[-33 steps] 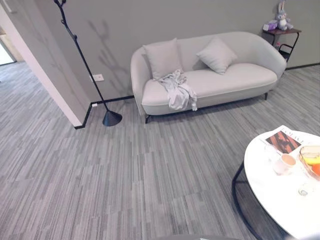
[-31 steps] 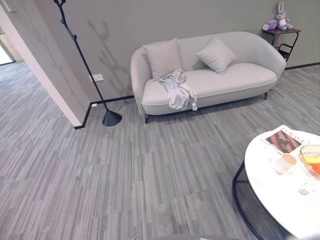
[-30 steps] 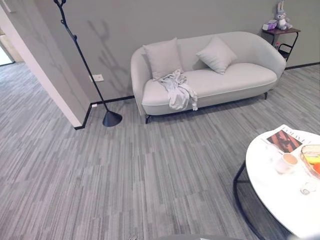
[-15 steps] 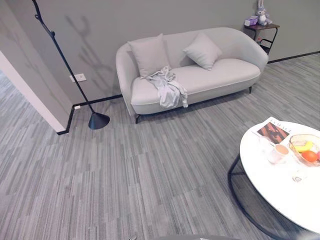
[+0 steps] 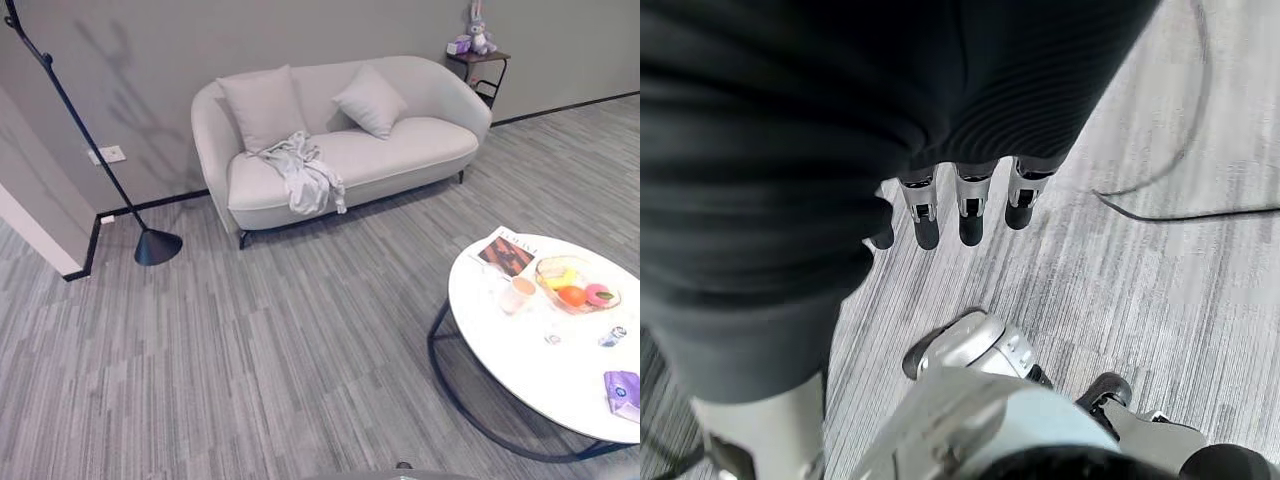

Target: Hang the clothes on the sofa on the clothes rack.

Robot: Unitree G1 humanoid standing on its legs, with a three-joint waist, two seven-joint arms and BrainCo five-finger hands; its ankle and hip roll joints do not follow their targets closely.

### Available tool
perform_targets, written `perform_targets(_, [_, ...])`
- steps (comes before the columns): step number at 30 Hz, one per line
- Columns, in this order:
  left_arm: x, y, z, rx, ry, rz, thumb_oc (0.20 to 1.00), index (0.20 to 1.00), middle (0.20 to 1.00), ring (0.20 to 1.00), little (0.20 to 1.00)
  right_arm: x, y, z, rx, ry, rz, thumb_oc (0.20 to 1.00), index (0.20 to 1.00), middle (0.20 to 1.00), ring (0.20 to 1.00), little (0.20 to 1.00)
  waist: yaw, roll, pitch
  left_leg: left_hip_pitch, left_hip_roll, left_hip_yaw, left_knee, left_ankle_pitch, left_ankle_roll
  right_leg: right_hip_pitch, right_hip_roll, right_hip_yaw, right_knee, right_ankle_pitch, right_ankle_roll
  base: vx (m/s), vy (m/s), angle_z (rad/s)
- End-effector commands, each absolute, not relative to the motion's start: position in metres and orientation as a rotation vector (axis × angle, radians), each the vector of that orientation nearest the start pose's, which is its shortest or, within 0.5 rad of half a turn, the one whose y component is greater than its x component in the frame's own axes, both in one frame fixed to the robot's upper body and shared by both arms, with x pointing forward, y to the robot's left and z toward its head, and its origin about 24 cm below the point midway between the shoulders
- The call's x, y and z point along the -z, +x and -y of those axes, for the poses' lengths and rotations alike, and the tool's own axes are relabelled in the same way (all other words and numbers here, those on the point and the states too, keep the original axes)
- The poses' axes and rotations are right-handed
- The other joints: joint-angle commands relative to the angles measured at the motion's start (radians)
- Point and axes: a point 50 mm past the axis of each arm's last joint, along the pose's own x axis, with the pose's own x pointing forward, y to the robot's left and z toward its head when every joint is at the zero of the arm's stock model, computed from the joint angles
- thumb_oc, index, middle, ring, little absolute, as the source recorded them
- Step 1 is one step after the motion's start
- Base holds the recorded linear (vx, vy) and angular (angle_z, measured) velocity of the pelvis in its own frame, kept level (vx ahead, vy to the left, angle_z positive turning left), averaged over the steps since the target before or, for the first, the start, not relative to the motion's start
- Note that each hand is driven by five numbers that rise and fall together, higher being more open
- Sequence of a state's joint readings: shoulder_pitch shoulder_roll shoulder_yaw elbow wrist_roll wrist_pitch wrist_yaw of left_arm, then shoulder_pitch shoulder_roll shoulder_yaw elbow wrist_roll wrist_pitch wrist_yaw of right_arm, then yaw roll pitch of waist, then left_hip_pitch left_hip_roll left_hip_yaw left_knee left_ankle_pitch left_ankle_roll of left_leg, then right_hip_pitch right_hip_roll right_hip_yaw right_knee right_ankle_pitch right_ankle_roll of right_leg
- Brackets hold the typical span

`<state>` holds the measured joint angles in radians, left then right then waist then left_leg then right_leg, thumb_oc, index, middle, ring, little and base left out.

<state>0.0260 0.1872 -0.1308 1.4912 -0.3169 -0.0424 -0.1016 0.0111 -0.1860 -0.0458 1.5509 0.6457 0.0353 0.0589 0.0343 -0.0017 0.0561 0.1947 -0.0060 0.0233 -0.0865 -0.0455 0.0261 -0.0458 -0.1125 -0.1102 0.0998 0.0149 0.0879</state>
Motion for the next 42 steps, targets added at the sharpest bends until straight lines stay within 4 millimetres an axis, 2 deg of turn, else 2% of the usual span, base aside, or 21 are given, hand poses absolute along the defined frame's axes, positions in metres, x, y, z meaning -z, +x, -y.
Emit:
perform_targets(1, [0.175, 0.033, -0.215, -0.096, -0.001, -1.456, 1.000, 1.000, 1.000, 1.000, 1.000, 0.173, 0.016, 0.224, 0.561, 0.405, -1.465, 1.000, 1.000, 1.000, 1.000, 1.000, 0.004, 0.005, -0.022, -0.053, -0.040, -0.107, -0.001, -0.020, 0.009, -0.020, -0.033, 0.002, 0.080, -0.022, 0.046, 0.05, -0.028, 0.25])
perform_targets(8, [0.175, 0.051, -0.207, 0.043, 0.118, -1.423, 1.000, 1.000, 1.000, 1.000, 1.000, 0.172, 0.035, 0.228, 0.448, 0.296, -1.449, 1.000, 1.000, 1.000, 1.000, 1.000, 0.004, 0.010, -0.020, -0.048, -0.013, -0.138, -0.001, -0.017, -0.007, -0.017, -0.021, -0.030, 0.105, -0.053, 0.028, 0.06, -0.054, 0.13])
perform_targets(12, [0.174, 0.061, -0.203, 0.076, 0.153, -1.399, 1.000, 1.000, 1.000, 1.000, 1.000, 0.171, 0.047, 0.229, 0.380, 0.223, -1.428, 1.000, 1.000, 1.000, 1.000, 1.000, 0.020, 0.009, -0.034, -0.074, 0.007, -0.150, -0.001, -0.004, -0.023, 0.020, -0.005, -0.054, 0.019, -0.040, 0.013, 0.07, -0.105, 0.25])
perform_targets(13, [0.174, 0.063, -0.200, 0.088, 0.162, -1.391, 1.000, 1.000, 1.000, 1.000, 1.000, 0.170, 0.052, 0.229, 0.345, 0.186, -1.417, 1.000, 1.000, 1.000, 1.000, 1.000, 0.029, 0.010, -0.042, -0.087, 0.015, -0.153, -0.001, 0.002, -0.034, 0.041, 0.001, -0.060, -0.035, -0.027, 0.007, 0.07, -0.079, 0.18])
perform_targets(16, [0.175, 0.065, -0.196, 0.128, 0.209, -1.383, 1.000, 1.000, 1.000, 1.000, 1.000, 0.170, 0.055, 0.231, 0.296, 0.127, -1.414, 1.000, 1.000, 1.000, 1.000, 1.000, 0.039, 0.009, -0.055, -0.082, 0.025, -0.157, -0.001, -0.001, -0.047, 0.090, 0.013, -0.067, -0.096, -0.018, -0.001, 0.13, -0.093, 0.14])
perform_targets(21, [0.175, 0.063, -0.195, 0.158, 0.245, -1.386, 1.000, 1.000, 1.000, 1.000, 1.000, 0.171, 0.050, 0.231, 0.285, 0.116, -1.428, 1.000, 1.000, 1.000, 1.000, 1.000, 0.041, 0.012, -0.060, -0.065, 0.033, -0.167, -0.001, -0.005, -0.058, 0.124, 0.022, -0.075, -0.106, -0.030, -0.009, 0.08, -0.046, 0.10])
perform_targets(30, [0.176, 0.060, -0.193, 0.163, 0.243, -1.396, 1.000, 1.000, 1.000, 1.000, 1.000, 0.171, 0.046, 0.233, 0.280, 0.092, -1.433, 1.000, 1.000, 1.000, 1.000, 1.000, 0.036, 0.014, -0.056, -0.072, 0.048, -0.171, -0.001, 0.002, -0.086, 0.155, 0.033, -0.109, -0.150, -0.030, -0.017, 0.03, -0.032, 0.04])
perform_targets(32, [0.176, 0.058, -0.196, 0.131, 0.219, -1.402, 1.000, 1.000, 1.000, 1.000, 1.000, 0.171, 0.044, 0.234, 0.275, 0.081, -1.438, 1.000, 1.000, 1.000, 1.000, 1.000, 0.037, 0.010, -0.052, -0.065, 0.068, -0.160, -0.001, 0.001, -0.099, 0.159, 0.048, -0.102, -0.162, -0.028, -0.026, 0.11, -0.175, 0.17])
perform_targets(33, [0.175, 0.057, -0.202, 0.095, 0.205, -1.403, 1.000, 1.000, 1.000, 1.000, 1.000, 0.171, 0.049, 0.231, 0.222, 0.031, -1.434, 1.000, 1.000, 1.000, 1.000, 1.000, 0.051, -0.003, -0.034, -0.063, 0.110, -0.132, 0.045, 0.000, -0.119, 0.151, 0.075, -0.069, -0.154, -0.037, -0.043, 0.09, -0.203, 0.05])
perform_targets(34, [0.175, 0.058, -0.202, 0.095, 0.205, -1.403, 1.000, 1.000, 1.000, 1.000, 1.000, 0.171, 0.049, 0.231, 0.222, 0.031, -1.434, 1.000, 1.000, 1.000, 1.000, 1.000, 0.052, -0.003, -0.034, -0.065, 0.110, -0.131, 0.048, -0.002, -0.119, 0.151, 0.075, -0.068, -0.153, -0.037, -0.043, 0.01, -0.356, -0.30])
perform_targets(35, [0.174, 0.062, -0.206, 0.063, 0.192, -1.385, 1.000, 1.000, 1.000, 1.000, 1.000, 0.170, 0.060, 0.227, 0.167, -0.013, -1.410, 1.000, 1.000, 1.000, 1.000, 1.000, 0.069, -0.015, 0.008, -0.165, 0.122, -0.117, 0.255, 0.007, -0.131, 0.135, 0.096, -0.044, -0.131, -0.050, -0.061, -0.06, -0.187, -0.31])
perform_targets(40, [0.174, 0.062, -0.206, 0.063, 0.192, -1.385, 1.000, 1.000, 1.000, 1.000, 1.000, 0.170, 0.060, 0.227, 0.167, -0.013, -1.410, 1.000, 1.000, 1.000, 1.000, 1.000, 0.069, -0.015, 0.008, -0.165, 0.122, -0.117, 0.255, 0.007, -0.131, 0.135, 0.096, -0.044, -0.131, -0.050, -0.061, -0.03, -0.071, -0.26])
perform_targets(41, [0.171, 0.078, -0.208, 0.003, 0.155, -1.330, 1.000, 1.000, 1.000, 1.000, 1.000, 0.168, 0.075, 0.226, 0.103, -0.110, -1.384, 1.000, 1.000, 1.000, 1.000, 1.000, 0.092, -0.016, 0.070, -0.299, 0.112, -0.167, 0.477, 0.088, -0.101, 0.124, 0.117, -0.024, -0.089, -0.065, -0.082, -0.15, -0.321, 0.15])
perform_targets(42, [0.167, 0.098, -0.207, -0.027, 0.140, -1.248, 1.000, 1.000, 1.000, 1.000, 1.000, 0.167, 0.082, 0.228, -0.002, -0.270, -1.397, 1.000, 1.000, 1.000, 1.000, 1.000, 0.106, -0.016, 0.117, -0.479, 0.099, -0.182, 0.693, 0.161, -0.038, 0.097, 0.135, -0.025, -0.018, -0.101, -0.108, -0.15, -0.321, -0.09])
